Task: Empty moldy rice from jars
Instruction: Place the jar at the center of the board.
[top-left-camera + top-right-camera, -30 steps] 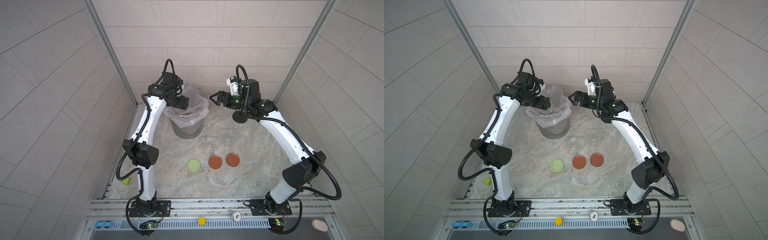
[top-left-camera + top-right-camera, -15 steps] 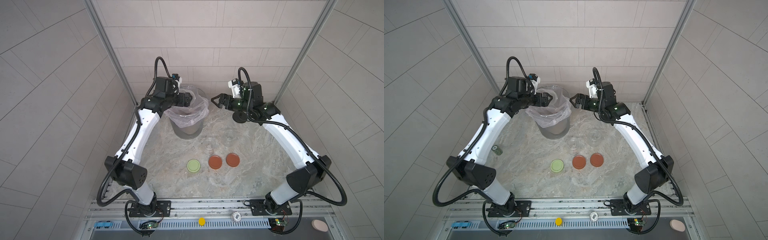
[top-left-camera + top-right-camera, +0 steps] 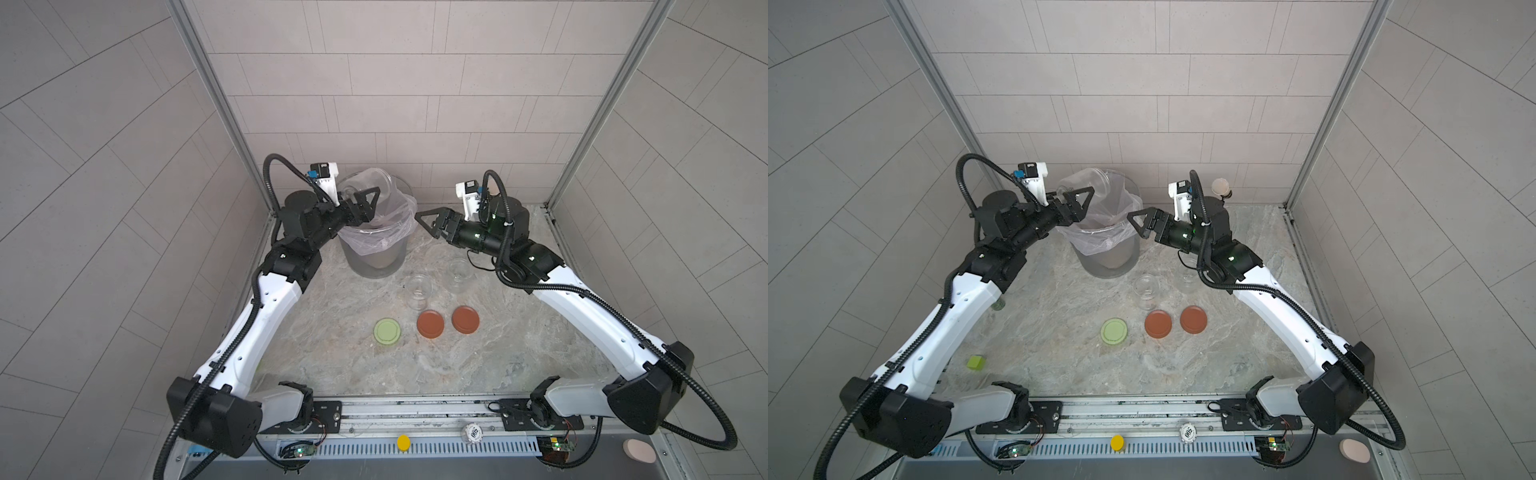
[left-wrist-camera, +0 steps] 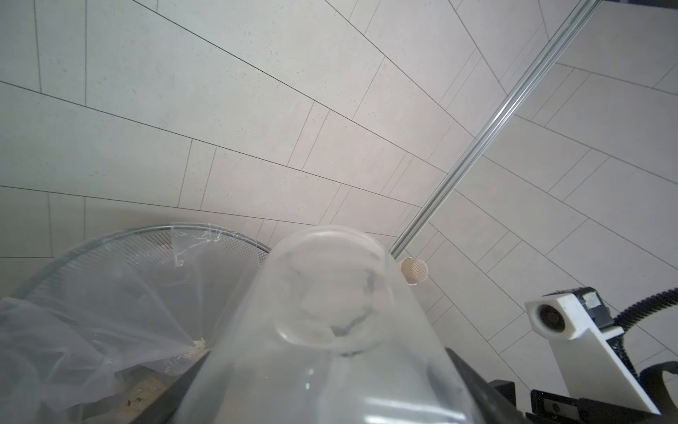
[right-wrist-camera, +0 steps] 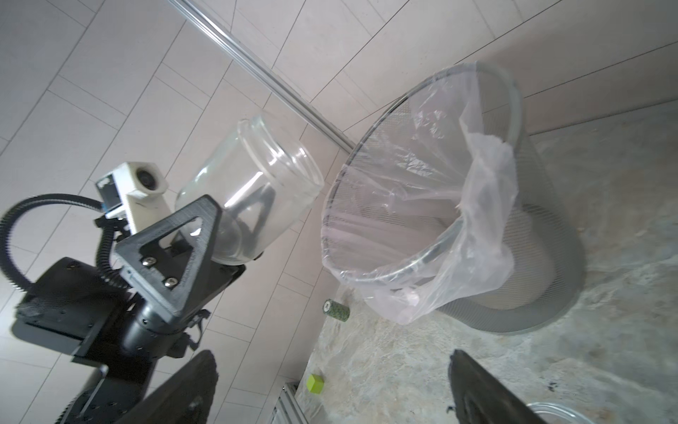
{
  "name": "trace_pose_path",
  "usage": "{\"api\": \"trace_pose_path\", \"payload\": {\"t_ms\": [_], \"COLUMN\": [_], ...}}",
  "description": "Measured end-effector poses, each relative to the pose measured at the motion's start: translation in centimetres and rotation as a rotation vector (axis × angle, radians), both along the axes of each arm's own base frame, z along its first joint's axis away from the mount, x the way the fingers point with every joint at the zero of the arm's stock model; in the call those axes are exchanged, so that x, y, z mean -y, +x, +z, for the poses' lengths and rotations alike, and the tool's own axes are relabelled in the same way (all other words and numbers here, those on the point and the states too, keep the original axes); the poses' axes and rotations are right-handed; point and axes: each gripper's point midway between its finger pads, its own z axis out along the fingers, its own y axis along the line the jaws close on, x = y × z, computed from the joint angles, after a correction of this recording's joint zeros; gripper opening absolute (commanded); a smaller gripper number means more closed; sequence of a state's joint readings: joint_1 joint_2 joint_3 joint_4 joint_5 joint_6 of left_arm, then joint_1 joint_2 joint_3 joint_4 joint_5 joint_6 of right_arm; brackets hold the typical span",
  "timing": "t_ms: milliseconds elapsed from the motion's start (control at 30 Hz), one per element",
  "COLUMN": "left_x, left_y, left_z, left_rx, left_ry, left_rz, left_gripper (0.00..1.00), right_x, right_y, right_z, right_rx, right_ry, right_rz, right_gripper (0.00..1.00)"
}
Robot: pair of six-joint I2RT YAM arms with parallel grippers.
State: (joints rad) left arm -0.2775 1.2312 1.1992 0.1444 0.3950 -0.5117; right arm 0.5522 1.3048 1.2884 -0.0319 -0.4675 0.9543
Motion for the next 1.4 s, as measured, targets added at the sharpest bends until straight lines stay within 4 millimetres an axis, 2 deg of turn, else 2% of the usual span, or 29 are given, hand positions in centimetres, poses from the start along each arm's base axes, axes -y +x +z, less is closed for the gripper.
{"api": "trace_pose_path", "payload": {"t_ms": [167, 400, 567, 867, 1100, 1400], "left_x": [1.1, 4.0, 5.5, 6.6, 7.5, 8.1], "left_y": [-1.0, -4.4, -6.6, -8.0, -8.9, -10.3], "left_z": [-0.6, 2.1, 2.4, 1.4, 1.2, 1.2], "left_rx": [0.057, 0.196, 0.250, 0.253, 0.261, 0.291], "left_ry": [-0.103, -0.186, -0.219, -0.255, -0.273, -0.284], "left_rz": [-0.076, -0.230, -0.314, -0.379, -0.420, -0.473], "left_gripper": [0.00, 0.00, 0.00, 0.00, 0.00, 0.00], "right_x": [0.2, -1.1, -1.8, -2.8, -3.7, -3.6], "right_y": [-1.4, -2.6, -2.8, -2.2, -1.9, -2.0], "right_z": [1.0, 3.0, 3.1, 3.3, 4.6, 6.3], "right_rx": [0.027, 0.062, 0.068, 0.074, 0.109, 0.141], "right_ry": [0.111, 0.224, 0.265, 0.299, 0.386, 0.421], "right_rz": [-0.043, -0.024, -0.016, -0.013, 0.019, 0.025], "right_gripper": [1.00, 1.00, 1.00, 1.00, 1.00, 1.00]}}
